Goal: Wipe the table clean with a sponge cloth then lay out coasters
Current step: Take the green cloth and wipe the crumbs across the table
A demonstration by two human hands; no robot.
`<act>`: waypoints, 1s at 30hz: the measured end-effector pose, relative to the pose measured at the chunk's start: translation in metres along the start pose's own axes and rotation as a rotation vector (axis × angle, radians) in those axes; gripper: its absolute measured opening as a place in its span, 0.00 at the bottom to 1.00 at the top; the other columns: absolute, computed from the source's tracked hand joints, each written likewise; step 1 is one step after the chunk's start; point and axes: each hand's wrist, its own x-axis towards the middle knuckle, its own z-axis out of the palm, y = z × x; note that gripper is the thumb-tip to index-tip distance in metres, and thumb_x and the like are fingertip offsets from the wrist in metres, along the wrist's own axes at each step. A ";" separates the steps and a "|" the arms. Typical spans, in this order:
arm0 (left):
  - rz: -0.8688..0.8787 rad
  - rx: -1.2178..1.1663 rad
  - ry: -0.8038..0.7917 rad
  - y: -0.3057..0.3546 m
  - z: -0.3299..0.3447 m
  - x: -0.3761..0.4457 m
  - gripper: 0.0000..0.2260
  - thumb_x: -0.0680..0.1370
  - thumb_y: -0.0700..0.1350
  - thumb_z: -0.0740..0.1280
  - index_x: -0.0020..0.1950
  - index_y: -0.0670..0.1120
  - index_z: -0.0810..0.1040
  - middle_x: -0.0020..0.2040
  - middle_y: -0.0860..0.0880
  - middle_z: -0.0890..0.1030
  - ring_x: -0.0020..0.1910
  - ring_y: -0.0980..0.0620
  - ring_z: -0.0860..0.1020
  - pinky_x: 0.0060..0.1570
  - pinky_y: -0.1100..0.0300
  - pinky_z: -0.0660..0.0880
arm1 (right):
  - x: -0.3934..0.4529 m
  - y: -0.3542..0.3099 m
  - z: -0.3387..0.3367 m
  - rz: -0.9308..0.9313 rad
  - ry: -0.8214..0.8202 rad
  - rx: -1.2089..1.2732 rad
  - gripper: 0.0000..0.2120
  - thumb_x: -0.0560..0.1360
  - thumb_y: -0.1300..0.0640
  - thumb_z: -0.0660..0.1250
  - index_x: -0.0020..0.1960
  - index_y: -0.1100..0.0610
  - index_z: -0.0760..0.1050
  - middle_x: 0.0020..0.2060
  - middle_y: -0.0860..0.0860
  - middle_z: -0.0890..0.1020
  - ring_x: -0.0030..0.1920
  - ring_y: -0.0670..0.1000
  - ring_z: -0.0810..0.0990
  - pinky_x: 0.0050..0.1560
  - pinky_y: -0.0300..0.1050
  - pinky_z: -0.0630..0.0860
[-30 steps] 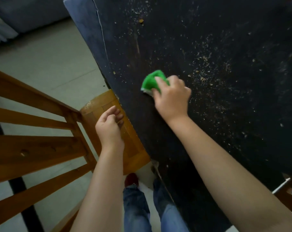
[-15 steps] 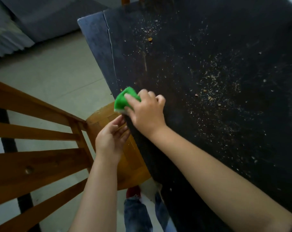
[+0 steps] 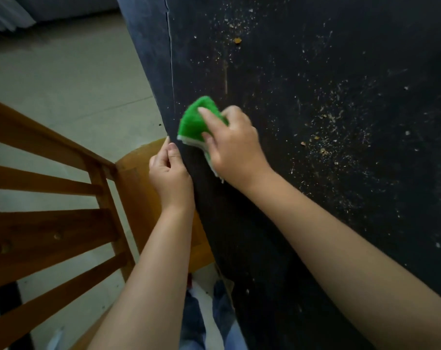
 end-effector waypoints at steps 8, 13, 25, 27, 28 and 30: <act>0.024 0.025 0.005 -0.001 0.000 0.001 0.16 0.80 0.44 0.57 0.67 0.43 0.71 0.58 0.53 0.72 0.58 0.60 0.69 0.59 0.66 0.66 | 0.059 -0.001 0.025 -0.094 -0.040 -0.200 0.15 0.71 0.56 0.64 0.57 0.54 0.77 0.45 0.63 0.78 0.43 0.64 0.77 0.38 0.55 0.73; 0.069 0.165 0.022 0.007 -0.002 -0.001 0.15 0.80 0.43 0.57 0.66 0.42 0.72 0.55 0.53 0.71 0.54 0.59 0.68 0.47 0.77 0.64 | 0.049 0.057 -0.009 0.276 -0.016 -0.308 0.19 0.78 0.53 0.55 0.68 0.53 0.65 0.59 0.61 0.70 0.58 0.61 0.70 0.53 0.52 0.69; 0.136 0.590 0.128 0.032 0.018 0.024 0.15 0.81 0.43 0.51 0.54 0.37 0.75 0.53 0.38 0.74 0.51 0.42 0.73 0.45 0.58 0.64 | 0.046 0.022 0.003 -0.062 0.029 -0.038 0.15 0.64 0.59 0.69 0.50 0.61 0.80 0.36 0.64 0.77 0.33 0.64 0.77 0.32 0.52 0.75; 0.144 0.648 0.137 0.034 0.019 0.025 0.16 0.81 0.42 0.51 0.57 0.36 0.74 0.54 0.37 0.74 0.52 0.41 0.72 0.45 0.58 0.63 | 0.046 0.026 0.012 -0.109 0.014 -0.097 0.14 0.62 0.58 0.69 0.47 0.60 0.81 0.33 0.62 0.77 0.30 0.63 0.77 0.28 0.49 0.74; 0.148 0.664 0.137 0.034 0.019 0.026 0.16 0.81 0.42 0.50 0.58 0.36 0.73 0.55 0.37 0.74 0.53 0.40 0.72 0.45 0.58 0.62 | 0.046 0.031 0.012 -0.092 0.015 -0.114 0.14 0.61 0.56 0.68 0.46 0.59 0.81 0.32 0.61 0.77 0.29 0.61 0.77 0.27 0.47 0.73; 0.159 0.694 0.128 0.032 0.020 0.028 0.16 0.81 0.43 0.50 0.58 0.36 0.73 0.55 0.37 0.74 0.52 0.40 0.72 0.45 0.59 0.61 | 0.042 0.050 0.006 0.008 0.030 -0.133 0.14 0.64 0.54 0.64 0.46 0.58 0.81 0.32 0.60 0.78 0.29 0.61 0.77 0.27 0.46 0.74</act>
